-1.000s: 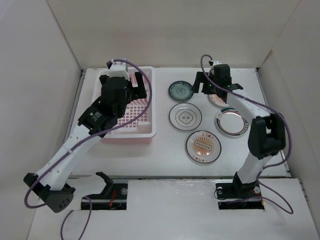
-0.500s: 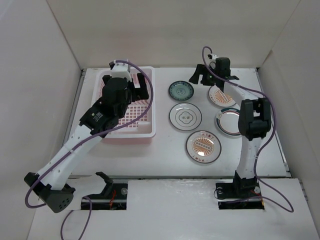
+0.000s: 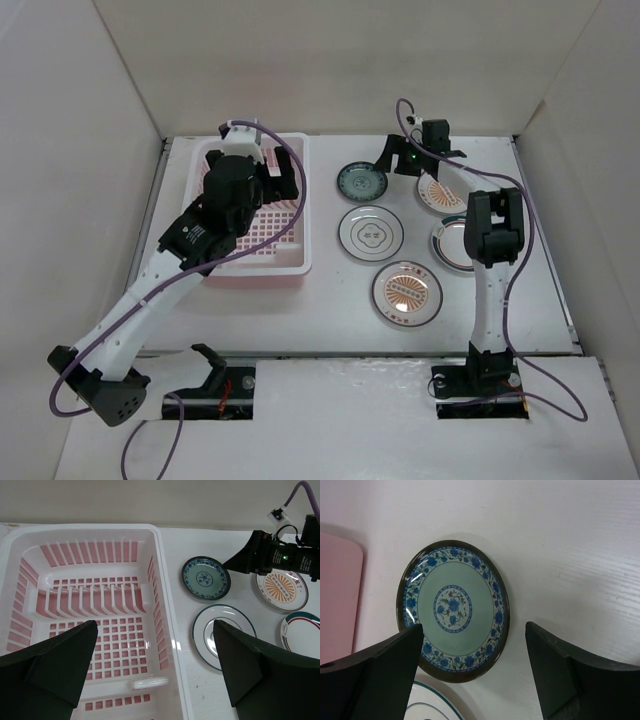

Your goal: Load the plates into the dish rack

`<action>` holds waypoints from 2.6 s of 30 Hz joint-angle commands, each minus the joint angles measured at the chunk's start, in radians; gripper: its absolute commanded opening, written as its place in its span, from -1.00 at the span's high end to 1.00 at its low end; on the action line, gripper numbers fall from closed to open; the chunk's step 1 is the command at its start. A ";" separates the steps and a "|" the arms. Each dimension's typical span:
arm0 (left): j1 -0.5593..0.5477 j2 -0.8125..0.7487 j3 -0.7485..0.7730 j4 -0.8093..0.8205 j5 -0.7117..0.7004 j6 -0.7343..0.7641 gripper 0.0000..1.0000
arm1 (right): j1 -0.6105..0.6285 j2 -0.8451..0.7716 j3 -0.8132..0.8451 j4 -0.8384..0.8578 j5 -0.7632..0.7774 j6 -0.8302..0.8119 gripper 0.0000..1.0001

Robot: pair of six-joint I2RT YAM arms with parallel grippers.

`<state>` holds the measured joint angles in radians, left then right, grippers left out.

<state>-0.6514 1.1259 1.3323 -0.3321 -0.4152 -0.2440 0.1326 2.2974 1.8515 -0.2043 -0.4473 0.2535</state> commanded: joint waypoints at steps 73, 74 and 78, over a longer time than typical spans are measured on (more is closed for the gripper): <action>0.045 0.067 0.037 0.074 0.126 -0.029 -1.00 | -0.051 -0.399 -0.231 0.335 -0.245 0.338 1.00; 0.058 0.080 0.038 0.085 0.127 -0.029 -1.00 | -0.051 -0.400 -0.257 0.335 -0.255 0.337 1.00; 0.108 0.138 0.090 0.113 0.307 -0.018 -1.00 | 0.004 -0.530 -0.345 0.335 -0.318 0.247 1.00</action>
<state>-0.5758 1.2564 1.3533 -0.2882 -0.2474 -0.2596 0.0917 1.8389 1.5532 0.0704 -0.6792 0.5846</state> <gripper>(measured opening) 0.997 0.032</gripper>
